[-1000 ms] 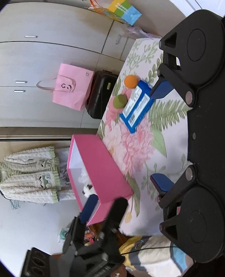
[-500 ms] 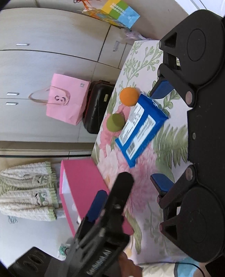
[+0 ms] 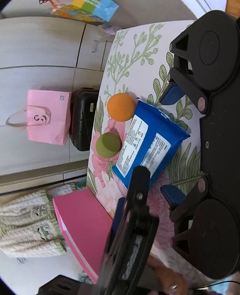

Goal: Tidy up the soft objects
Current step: 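Reach the left gripper to the blue wipes packet and close on it, then lift the blue wipes packet with the left gripper over the shoebox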

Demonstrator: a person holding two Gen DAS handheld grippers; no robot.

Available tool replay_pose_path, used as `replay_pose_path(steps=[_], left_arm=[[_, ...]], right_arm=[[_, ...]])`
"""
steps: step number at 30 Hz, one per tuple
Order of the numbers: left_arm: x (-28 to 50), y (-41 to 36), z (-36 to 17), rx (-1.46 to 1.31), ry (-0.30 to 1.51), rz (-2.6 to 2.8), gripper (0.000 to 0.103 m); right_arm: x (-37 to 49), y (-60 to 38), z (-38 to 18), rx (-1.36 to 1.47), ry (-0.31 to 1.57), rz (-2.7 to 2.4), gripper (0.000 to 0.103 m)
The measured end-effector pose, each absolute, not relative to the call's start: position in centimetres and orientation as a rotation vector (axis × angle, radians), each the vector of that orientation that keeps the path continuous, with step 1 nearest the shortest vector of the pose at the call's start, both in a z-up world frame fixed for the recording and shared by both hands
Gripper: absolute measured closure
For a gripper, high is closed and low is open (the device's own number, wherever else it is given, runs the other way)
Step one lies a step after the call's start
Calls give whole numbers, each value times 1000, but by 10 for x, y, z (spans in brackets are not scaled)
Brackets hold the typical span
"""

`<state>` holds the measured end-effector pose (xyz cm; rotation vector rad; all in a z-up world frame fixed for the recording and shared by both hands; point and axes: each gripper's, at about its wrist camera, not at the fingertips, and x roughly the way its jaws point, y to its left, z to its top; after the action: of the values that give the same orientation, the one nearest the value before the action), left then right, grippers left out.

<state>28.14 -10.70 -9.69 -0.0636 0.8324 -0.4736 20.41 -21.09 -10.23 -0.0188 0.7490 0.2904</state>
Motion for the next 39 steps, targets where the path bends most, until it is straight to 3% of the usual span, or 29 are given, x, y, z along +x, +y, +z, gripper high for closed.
replay_pose_path(steps=[5, 10, 14, 26, 39], left_arm=[[286, -106, -106, -70, 843, -466, 15], [286, -103, -106, -101, 823, -476, 43], [284, -107, -105, -89, 820, -508, 51], [256, -112, -96, -45, 802, -544, 51], [203, -87, -78, -27, 800, -551, 49]], right_arm=[[203, -195, -108, -113, 727, 252, 7], [206, -191, -109, -101, 715, 232, 7], [206, -185, -109, -97, 703, 205, 11], [186, -161, -105, -71, 650, 91, 28], [142, -141, -90, -41, 662, 138, 28]])
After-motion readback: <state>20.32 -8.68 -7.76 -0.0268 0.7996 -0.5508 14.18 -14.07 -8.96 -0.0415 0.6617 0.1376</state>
